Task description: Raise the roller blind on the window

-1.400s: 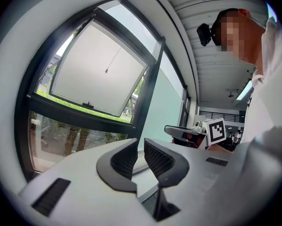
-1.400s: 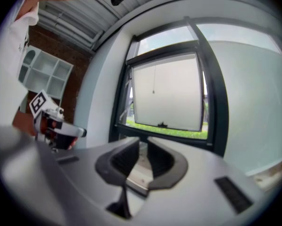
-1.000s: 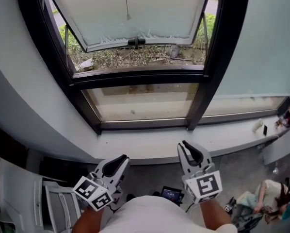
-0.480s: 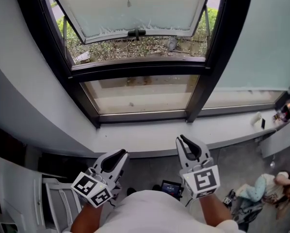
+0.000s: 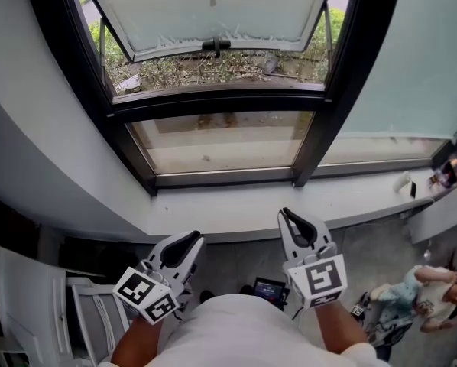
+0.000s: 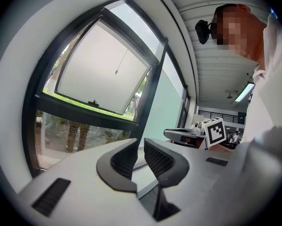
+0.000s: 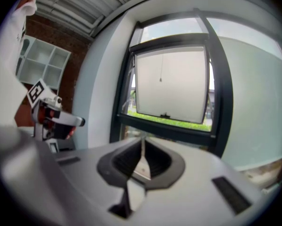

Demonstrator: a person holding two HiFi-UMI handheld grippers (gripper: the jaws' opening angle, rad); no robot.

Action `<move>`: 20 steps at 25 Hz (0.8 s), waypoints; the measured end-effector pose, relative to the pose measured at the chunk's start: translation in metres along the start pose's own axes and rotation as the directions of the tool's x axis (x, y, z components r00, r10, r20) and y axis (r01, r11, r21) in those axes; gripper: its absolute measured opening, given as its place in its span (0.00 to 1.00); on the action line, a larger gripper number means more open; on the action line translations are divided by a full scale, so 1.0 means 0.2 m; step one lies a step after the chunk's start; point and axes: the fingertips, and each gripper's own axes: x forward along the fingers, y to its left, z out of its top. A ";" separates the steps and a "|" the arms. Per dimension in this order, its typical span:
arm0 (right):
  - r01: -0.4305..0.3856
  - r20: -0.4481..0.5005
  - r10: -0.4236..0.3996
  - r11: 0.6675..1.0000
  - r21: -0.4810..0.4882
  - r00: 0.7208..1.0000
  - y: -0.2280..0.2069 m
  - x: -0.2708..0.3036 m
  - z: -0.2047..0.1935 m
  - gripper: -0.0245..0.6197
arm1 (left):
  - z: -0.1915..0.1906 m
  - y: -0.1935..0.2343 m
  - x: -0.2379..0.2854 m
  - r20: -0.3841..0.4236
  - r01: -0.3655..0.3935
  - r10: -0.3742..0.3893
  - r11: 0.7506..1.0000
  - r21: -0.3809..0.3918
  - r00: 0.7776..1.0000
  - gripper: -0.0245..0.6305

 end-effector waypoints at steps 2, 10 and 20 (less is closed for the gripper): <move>-0.002 -0.005 0.002 1.000 -0.002 1.000 0.01 0.00 0.00 0.09 | 0.00 0.00 0.00 0.001 0.002 -0.002 1.000 -0.001 1.000 0.14; 0.010 -0.020 -0.009 1.000 0.010 1.000 0.01 -0.01 -0.02 0.07 | 0.00 -0.01 0.00 -0.003 0.019 -0.019 1.000 -0.002 1.000 0.14; 0.009 -0.025 -0.009 1.000 0.010 1.000 0.00 0.01 -0.03 0.07 | 0.00 0.00 0.01 -0.008 0.018 -0.018 1.000 -0.002 1.000 0.14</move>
